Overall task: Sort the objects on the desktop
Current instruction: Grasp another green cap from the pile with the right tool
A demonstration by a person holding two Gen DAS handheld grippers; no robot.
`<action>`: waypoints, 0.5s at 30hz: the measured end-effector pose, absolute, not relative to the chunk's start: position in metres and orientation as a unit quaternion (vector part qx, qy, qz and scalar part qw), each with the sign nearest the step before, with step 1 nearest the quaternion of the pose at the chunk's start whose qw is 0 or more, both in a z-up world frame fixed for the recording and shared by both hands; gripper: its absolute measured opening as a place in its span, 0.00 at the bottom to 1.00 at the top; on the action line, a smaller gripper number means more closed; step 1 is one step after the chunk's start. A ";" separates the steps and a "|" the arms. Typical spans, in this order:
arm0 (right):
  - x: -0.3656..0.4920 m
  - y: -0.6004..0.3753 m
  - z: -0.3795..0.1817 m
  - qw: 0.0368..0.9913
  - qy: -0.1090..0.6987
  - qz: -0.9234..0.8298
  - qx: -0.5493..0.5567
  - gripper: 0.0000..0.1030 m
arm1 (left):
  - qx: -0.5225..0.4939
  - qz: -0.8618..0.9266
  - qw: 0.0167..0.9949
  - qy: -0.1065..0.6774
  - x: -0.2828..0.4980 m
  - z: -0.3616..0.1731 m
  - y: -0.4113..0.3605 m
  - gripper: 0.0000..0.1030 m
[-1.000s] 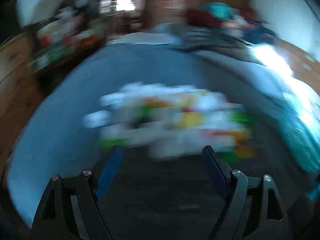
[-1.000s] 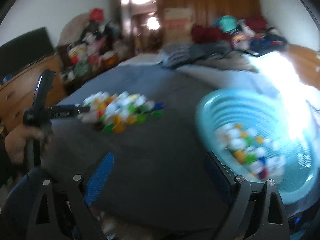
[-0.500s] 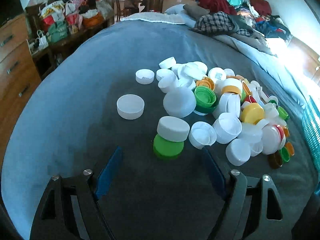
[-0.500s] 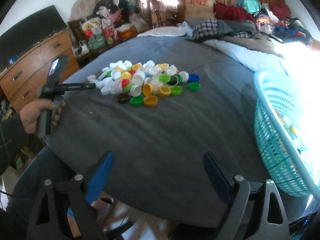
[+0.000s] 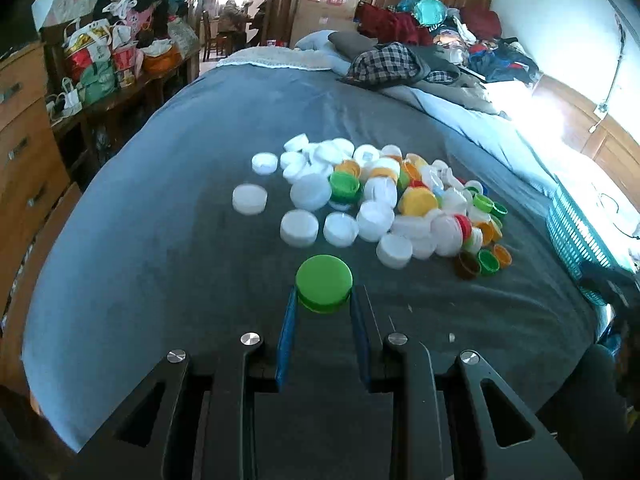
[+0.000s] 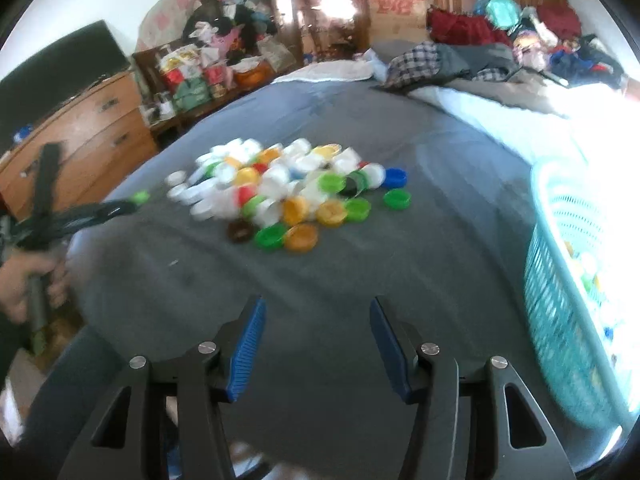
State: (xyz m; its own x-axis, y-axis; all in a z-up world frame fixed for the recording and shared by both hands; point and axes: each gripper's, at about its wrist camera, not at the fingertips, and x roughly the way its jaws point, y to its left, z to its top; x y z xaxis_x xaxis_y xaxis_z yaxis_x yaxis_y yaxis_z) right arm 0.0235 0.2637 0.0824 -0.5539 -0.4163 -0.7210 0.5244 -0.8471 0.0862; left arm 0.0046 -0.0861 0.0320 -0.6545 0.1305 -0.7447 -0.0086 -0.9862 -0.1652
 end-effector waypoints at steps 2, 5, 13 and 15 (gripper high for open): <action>-0.009 0.260 0.073 0.250 0.071 -0.883 0.392 0.57 | -0.421 0.903 0.035 -0.080 0.004 0.027 -0.086 0.22; -0.053 0.254 0.060 0.231 0.073 -0.887 0.393 0.57 | -0.426 0.900 0.036 -0.084 0.002 0.024 -0.083 0.22; -0.136 0.242 0.021 0.211 0.064 -0.878 0.426 0.58 | -0.438 0.894 0.041 -0.084 -0.003 0.018 -0.084 0.22; -0.144 0.237 0.018 0.214 0.069 -0.876 0.427 0.59 | -0.440 0.893 0.039 -0.085 -0.005 0.018 -0.084 0.22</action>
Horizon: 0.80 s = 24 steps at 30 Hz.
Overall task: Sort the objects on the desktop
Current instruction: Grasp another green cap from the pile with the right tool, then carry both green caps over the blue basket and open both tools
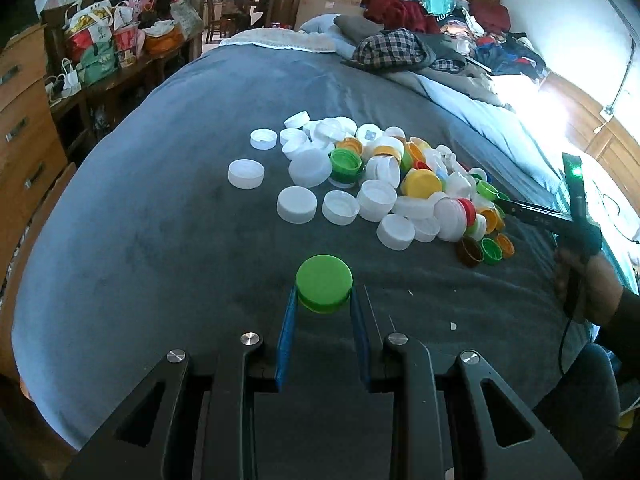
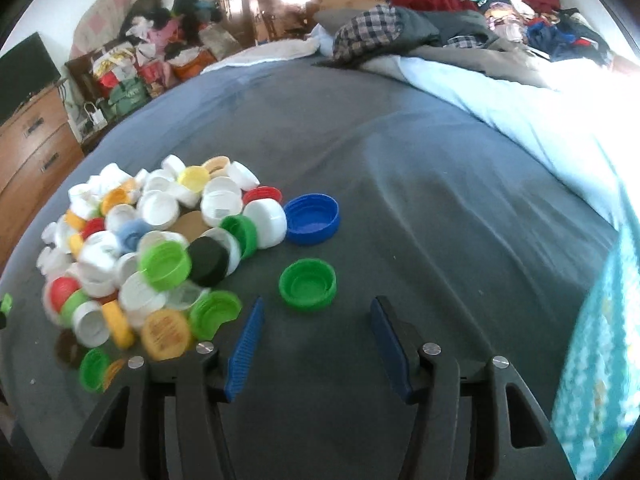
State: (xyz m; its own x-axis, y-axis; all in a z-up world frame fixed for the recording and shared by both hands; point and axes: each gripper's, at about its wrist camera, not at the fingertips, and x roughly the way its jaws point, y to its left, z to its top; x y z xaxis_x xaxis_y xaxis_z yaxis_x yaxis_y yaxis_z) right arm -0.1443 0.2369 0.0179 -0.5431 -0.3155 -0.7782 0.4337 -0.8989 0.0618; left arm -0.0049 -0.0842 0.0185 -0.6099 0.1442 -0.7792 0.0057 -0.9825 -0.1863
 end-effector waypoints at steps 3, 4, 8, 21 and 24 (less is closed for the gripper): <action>-0.151 0.229 0.015 0.222 0.085 -0.871 0.430 0.59 | -0.438 0.894 0.037 -0.086 -0.009 0.022 -0.082 0.22; -0.151 0.229 0.015 0.223 0.083 -0.871 0.431 0.56 | -0.436 0.895 0.037 -0.085 -0.010 0.024 -0.080 0.22; -0.133 0.237 0.032 0.232 0.065 -0.873 0.423 0.31 | -0.422 0.902 0.040 -0.083 -0.013 0.039 -0.070 0.22; -0.009 0.258 0.125 0.278 0.058 -0.889 0.360 0.31 | -0.389 0.916 0.086 -0.042 -0.022 0.088 0.004 0.22; 0.005 0.268 0.138 0.270 0.066 -0.895 0.349 0.31 | -0.383 0.918 0.105 -0.024 -0.028 0.099 0.032 0.22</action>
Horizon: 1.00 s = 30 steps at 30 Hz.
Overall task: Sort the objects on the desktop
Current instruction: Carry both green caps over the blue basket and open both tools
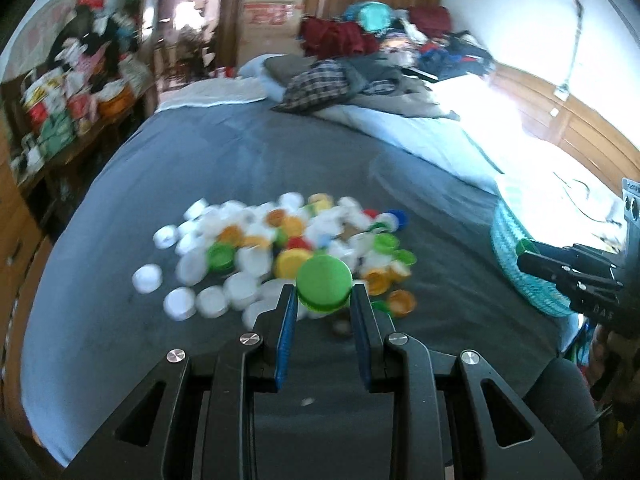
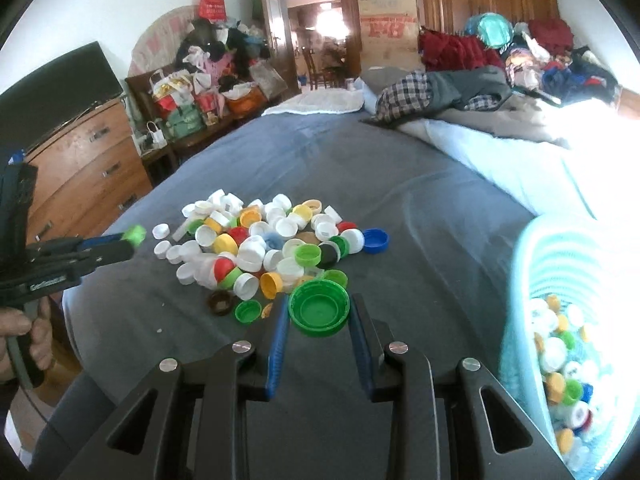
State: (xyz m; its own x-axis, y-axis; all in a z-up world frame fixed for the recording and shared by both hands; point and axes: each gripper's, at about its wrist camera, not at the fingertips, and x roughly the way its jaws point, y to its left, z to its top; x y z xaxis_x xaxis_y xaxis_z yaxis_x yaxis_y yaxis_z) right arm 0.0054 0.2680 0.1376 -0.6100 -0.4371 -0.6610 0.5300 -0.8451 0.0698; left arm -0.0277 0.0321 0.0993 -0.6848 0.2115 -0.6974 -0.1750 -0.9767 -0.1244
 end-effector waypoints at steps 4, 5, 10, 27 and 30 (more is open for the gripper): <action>0.014 0.287 0.149 0.257 0.065 -0.902 0.340 0.31 | -0.380 0.917 0.122 -0.005 -0.034 0.108 0.063 0.22; 0.015 0.293 0.151 0.253 0.065 -0.904 0.339 0.31 | -0.379 0.917 0.127 0.000 -0.035 0.110 0.072 0.22; 0.020 0.317 0.158 0.235 0.058 -0.911 0.335 0.31 | -0.376 0.915 0.145 0.020 -0.042 0.117 0.110 0.22; 0.021 0.415 0.177 0.158 0.026 -0.934 0.319 0.32 | -0.359 0.909 0.199 0.072 -0.059 0.136 0.214 0.22; 0.019 0.431 0.178 0.147 0.021 -0.936 0.319 0.32 | -0.361 0.906 0.209 0.079 -0.062 0.136 0.229 0.22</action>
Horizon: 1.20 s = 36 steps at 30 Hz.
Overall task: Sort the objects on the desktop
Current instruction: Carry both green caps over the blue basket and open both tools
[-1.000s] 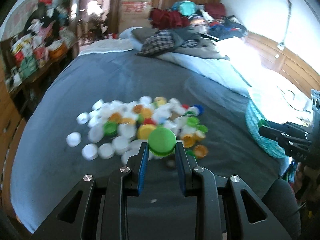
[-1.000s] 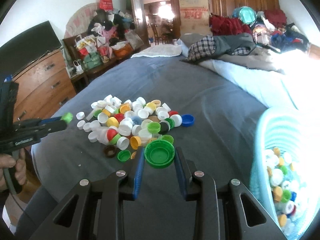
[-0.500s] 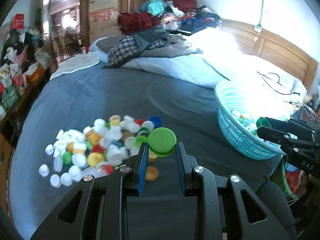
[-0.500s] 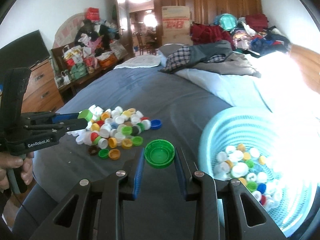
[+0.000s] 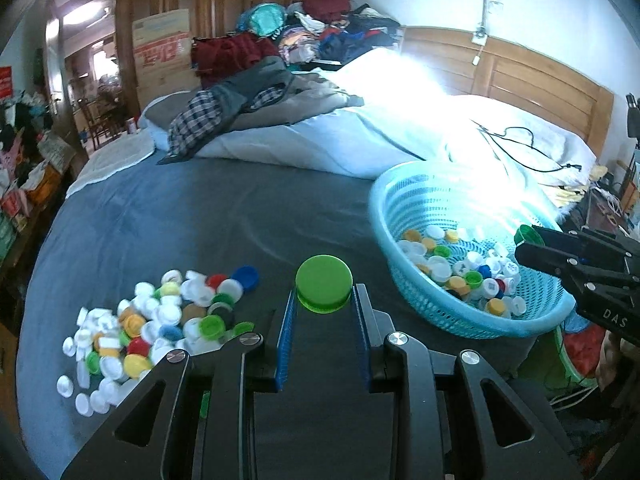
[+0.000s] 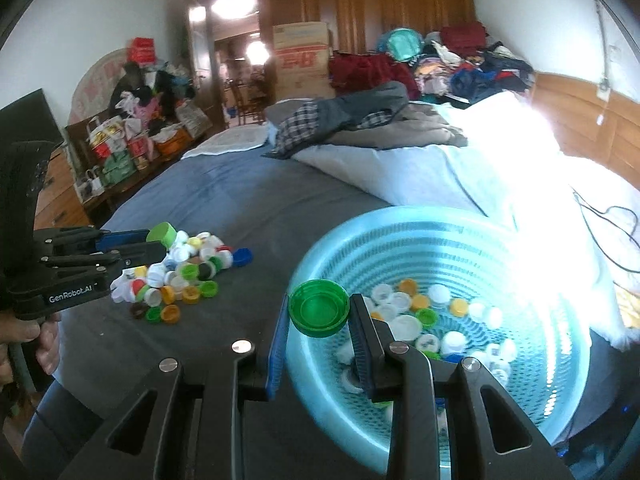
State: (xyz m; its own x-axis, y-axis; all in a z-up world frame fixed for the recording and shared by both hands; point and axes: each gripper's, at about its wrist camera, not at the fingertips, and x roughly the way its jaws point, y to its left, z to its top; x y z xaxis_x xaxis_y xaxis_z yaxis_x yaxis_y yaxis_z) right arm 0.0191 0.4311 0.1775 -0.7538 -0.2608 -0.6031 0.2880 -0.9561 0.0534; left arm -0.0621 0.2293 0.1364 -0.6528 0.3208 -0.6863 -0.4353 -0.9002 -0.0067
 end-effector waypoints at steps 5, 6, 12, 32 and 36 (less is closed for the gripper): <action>0.017 0.455 0.181 0.129 0.011 -0.941 0.313 0.32 | -0.364 0.900 0.223 0.082 -0.066 0.137 0.248 0.22; 0.016 0.460 0.181 0.124 0.010 -0.941 0.313 0.32 | -0.365 0.900 0.226 0.081 -0.067 0.138 0.252 0.22; 0.013 0.487 0.182 0.104 -0.001 -0.945 0.311 0.32 | -0.362 0.892 0.260 0.077 -0.078 0.146 0.284 0.22; 0.008 0.513 0.177 0.089 -0.019 -0.943 0.320 0.32 | -0.383 0.844 0.363 0.097 -0.082 0.140 0.393 0.22; 0.008 0.515 0.176 0.088 -0.019 -0.943 0.321 0.32 | -0.383 0.843 0.366 0.096 -0.082 0.141 0.398 0.22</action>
State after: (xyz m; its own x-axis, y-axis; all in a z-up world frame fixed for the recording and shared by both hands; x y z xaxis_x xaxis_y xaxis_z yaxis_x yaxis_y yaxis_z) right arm 0.0077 0.5150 0.1763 -0.7788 -0.1777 -0.6015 0.1527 -0.9839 0.0929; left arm -0.0822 0.3983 0.1407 -0.4396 0.5426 -0.7157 -0.6899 -0.7142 -0.1178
